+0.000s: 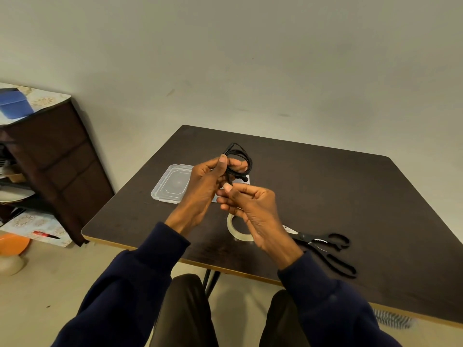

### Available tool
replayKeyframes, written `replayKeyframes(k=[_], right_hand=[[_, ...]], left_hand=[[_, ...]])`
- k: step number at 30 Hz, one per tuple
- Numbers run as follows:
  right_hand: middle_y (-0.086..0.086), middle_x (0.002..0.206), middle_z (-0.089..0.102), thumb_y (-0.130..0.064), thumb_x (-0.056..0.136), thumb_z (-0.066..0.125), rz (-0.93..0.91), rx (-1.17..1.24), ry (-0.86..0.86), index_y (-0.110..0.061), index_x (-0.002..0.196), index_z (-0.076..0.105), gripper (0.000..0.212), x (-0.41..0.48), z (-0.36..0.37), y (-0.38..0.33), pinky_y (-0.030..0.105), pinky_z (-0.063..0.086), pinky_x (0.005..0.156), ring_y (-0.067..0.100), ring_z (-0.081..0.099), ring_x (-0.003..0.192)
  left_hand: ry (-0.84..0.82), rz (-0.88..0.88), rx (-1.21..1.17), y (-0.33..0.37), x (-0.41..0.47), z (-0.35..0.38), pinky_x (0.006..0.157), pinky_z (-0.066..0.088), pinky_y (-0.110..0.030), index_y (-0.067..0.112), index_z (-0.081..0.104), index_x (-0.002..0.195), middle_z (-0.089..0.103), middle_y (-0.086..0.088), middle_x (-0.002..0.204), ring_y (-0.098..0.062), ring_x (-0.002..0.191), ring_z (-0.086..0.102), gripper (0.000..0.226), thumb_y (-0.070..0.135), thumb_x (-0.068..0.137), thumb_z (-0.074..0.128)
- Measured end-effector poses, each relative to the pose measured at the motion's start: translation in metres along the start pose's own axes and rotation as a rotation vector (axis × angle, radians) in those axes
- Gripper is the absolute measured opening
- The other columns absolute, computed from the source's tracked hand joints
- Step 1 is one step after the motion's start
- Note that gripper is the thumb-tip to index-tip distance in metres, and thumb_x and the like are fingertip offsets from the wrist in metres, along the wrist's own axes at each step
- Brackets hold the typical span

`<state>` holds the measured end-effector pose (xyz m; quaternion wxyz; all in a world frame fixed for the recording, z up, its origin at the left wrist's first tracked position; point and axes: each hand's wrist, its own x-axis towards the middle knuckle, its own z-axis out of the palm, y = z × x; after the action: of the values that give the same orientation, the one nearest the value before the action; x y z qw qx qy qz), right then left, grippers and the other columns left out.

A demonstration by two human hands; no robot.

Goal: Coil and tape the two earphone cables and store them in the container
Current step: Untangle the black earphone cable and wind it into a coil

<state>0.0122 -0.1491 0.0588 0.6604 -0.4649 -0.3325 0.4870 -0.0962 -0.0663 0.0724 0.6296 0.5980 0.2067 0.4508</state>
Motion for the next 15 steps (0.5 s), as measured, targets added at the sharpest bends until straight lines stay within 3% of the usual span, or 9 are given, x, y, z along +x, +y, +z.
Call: replayKeyframes(k=[5,9,15], right_hand=[[0.010,0.083,0.078,-0.016,0.093,0.071,-0.292,-0.318,0.133,0.000,0.099,0.076,0.018,0.000,-0.004,0.010,0.032,0.061,0.061,0.022,0.075,0.070],[-0.001,0.081,0.076,-0.019,0.094,0.071,-0.513,-0.595,0.229,-0.011,0.101,0.078,0.013,-0.001,-0.011,0.014,0.030,0.061,0.058,0.011,0.073,0.066],[0.001,0.069,0.073,-0.019,0.096,0.068,-0.426,-0.617,0.167,-0.008,0.089,0.078,0.017,0.001,-0.008,0.015,0.028,0.059,0.053,0.014,0.069,0.057]], left_hand=[[0.023,-0.013,0.001,-0.001,-0.002,-0.001,0.097,0.054,-0.036,0.003,0.069,0.112,0.072,-0.013,0.116,-0.027,0.113,0.068,0.032,0.022,0.106,0.043],[0.057,-0.057,-0.097,-0.001,0.000,-0.004,0.100,0.053,-0.040,0.001,0.067,0.112,0.071,-0.018,0.118,-0.029,0.114,0.067,0.031,0.021,0.105,0.045],[-0.003,-0.107,-0.208,-0.003,-0.003,0.003,0.096,0.054,-0.037,0.001,0.066,0.113,0.068,-0.019,0.123,-0.033,0.116,0.065,0.034,0.025,0.106,0.042]])
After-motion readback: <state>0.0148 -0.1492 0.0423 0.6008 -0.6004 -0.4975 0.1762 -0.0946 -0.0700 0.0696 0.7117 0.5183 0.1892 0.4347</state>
